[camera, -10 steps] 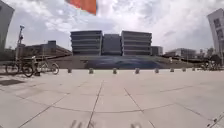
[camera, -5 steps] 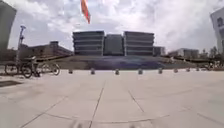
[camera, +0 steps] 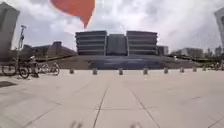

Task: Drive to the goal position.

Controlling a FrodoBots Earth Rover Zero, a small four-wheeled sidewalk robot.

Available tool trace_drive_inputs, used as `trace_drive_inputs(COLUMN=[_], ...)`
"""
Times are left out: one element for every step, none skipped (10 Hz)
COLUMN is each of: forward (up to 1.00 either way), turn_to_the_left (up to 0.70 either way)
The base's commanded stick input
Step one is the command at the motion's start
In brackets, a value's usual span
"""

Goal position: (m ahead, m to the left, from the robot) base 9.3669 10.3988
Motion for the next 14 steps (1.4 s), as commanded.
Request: trace_drive_inputs(forward=[0.99, 0.99, 0.99, 0.99, 0.99, 0.99, 0.99, 0.99, 0.99, 0.99, 0.99, 0.99, 0.99, 0.99], turn_to_the_left=[0.06, 0.06, 0.06, 0.06, 0.06, 0.06, 0.06, 0.06, 0.06, 0.06, 0.06, 0.06, 0.06, 0.06])
